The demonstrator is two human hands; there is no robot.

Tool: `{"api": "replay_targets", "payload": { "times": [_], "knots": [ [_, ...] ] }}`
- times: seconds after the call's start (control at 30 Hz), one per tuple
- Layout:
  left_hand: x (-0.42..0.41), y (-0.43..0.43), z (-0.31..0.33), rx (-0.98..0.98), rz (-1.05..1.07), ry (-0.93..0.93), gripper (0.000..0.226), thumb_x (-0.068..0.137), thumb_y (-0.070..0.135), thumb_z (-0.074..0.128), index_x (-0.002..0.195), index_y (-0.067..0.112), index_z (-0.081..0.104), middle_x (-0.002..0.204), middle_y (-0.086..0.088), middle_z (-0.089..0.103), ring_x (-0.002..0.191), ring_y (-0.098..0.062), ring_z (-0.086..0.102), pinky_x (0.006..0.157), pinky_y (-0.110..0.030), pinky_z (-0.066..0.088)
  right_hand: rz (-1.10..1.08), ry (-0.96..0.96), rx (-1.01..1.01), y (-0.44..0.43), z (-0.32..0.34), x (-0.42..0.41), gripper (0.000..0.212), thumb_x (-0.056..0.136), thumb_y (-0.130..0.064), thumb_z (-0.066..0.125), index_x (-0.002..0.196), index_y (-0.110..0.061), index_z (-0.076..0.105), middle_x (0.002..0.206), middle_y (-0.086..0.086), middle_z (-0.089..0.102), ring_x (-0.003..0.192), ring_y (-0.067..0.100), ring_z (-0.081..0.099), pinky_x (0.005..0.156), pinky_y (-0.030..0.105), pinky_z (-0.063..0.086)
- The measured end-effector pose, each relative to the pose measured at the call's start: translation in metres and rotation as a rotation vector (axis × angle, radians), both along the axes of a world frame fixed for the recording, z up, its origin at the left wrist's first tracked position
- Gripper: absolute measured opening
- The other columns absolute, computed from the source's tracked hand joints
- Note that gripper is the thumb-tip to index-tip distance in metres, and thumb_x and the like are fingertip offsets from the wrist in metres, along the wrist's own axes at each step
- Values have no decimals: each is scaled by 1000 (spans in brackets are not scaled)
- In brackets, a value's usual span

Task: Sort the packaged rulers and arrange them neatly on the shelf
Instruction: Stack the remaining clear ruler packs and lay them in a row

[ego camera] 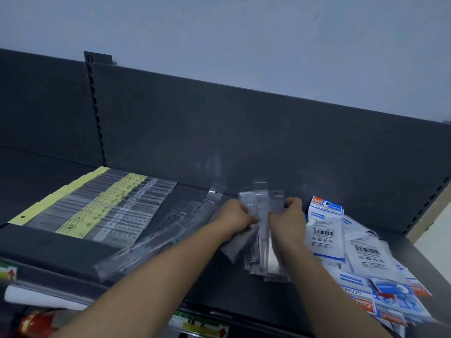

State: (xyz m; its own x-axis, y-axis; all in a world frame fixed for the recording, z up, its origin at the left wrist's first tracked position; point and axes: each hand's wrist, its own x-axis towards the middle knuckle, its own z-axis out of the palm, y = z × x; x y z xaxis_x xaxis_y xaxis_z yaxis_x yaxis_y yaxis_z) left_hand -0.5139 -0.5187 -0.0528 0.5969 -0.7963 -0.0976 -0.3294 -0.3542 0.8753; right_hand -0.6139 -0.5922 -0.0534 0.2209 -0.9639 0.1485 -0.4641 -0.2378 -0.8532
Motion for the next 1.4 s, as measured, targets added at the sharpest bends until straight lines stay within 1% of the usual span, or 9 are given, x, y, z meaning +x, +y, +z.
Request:
{"api": "replay_targets", "payload": {
  "times": [0.17, 0.27, 0.37, 0.53, 0.67, 0.97, 1.1, 1.2, 1.4],
  "knots": [
    [18, 12, 8, 208, -39, -493, 16, 85, 21, 61, 90, 8, 68, 100, -12, 68, 99, -27, 62, 74, -28, 45, 115, 328, -109, 0, -5, 0, 43, 83, -16, 58, 126, -17, 55, 135, 11, 39, 124, 32, 42, 95, 33, 37],
    [44, 29, 15, 457, 40, -696, 39, 86, 39, 58, 120, 19, 61, 130, -7, 55, 126, -28, 45, 96, -36, 39, 164, 353, -240, 7, 0, 6, 37, 84, -18, 61, 120, -19, 61, 131, 9, 48, 122, 30, 43, 97, 36, 37],
    [73, 49, 17, 738, -4, -663, 78, 72, 66, 66, 132, 18, 51, 140, -8, 46, 133, -29, 38, 105, -40, 36, 343, 340, -292, 16, 4, 20, 27, 85, -20, 62, 112, -19, 68, 120, 2, 63, 116, 25, 54, 89, 29, 41],
    [89, 63, 21, 762, -86, -609, 91, 57, 66, 79, 129, 15, 57, 134, -5, 55, 126, -23, 46, 102, -31, 42, 655, 455, -187, 40, -1, 44, 38, 87, -25, 64, 125, -21, 62, 126, -1, 63, 117, 16, 57, 96, 24, 42],
    [85, 63, 22, 724, -35, -557, 83, 62, 55, 83, 125, 10, 53, 132, -7, 57, 118, -26, 55, 97, -34, 47, 752, 528, -209, 51, -4, 49, 29, 85, -32, 67, 110, -19, 68, 114, 1, 66, 107, 19, 60, 90, 31, 49],
    [84, 60, 15, 505, 37, -333, 31, 71, 20, 82, 88, 7, 59, 97, -11, 66, 85, -25, 62, 67, -26, 45, 731, 489, -180, 48, -9, 55, 40, 83, -31, 69, 121, -21, 59, 122, 1, 63, 114, 20, 57, 92, 30, 46],
    [85, 62, 13, 76, 115, 1, 28, 70, -4, 79, 66, 10, 55, 66, -5, 63, 66, -18, 58, 58, -21, 48, 661, 303, -141, 47, -14, 57, 46, 89, -33, 65, 131, -18, 54, 128, 3, 61, 119, 21, 56, 97, 30, 44],
    [86, 63, 19, -160, 0, 193, 20, 66, -7, 81, 74, -1, 64, 76, -14, 68, 75, -25, 63, 79, -36, 54, 614, -18, 9, 49, -7, 60, 36, 94, -35, 58, 121, -10, 61, 116, 1, 66, 104, 13, 60, 87, 22, 46],
    [74, 63, 26, -160, -132, 128, 26, 63, 5, 86, 61, 19, 65, 61, 1, 58, 56, -14, 51, 60, -27, 41, 447, -466, 192, 43, 13, 61, 25, 91, -21, 63, 72, -8, 54, 69, 5, 51, 69, 18, 47, 69, 34, 42]
  ]
}}
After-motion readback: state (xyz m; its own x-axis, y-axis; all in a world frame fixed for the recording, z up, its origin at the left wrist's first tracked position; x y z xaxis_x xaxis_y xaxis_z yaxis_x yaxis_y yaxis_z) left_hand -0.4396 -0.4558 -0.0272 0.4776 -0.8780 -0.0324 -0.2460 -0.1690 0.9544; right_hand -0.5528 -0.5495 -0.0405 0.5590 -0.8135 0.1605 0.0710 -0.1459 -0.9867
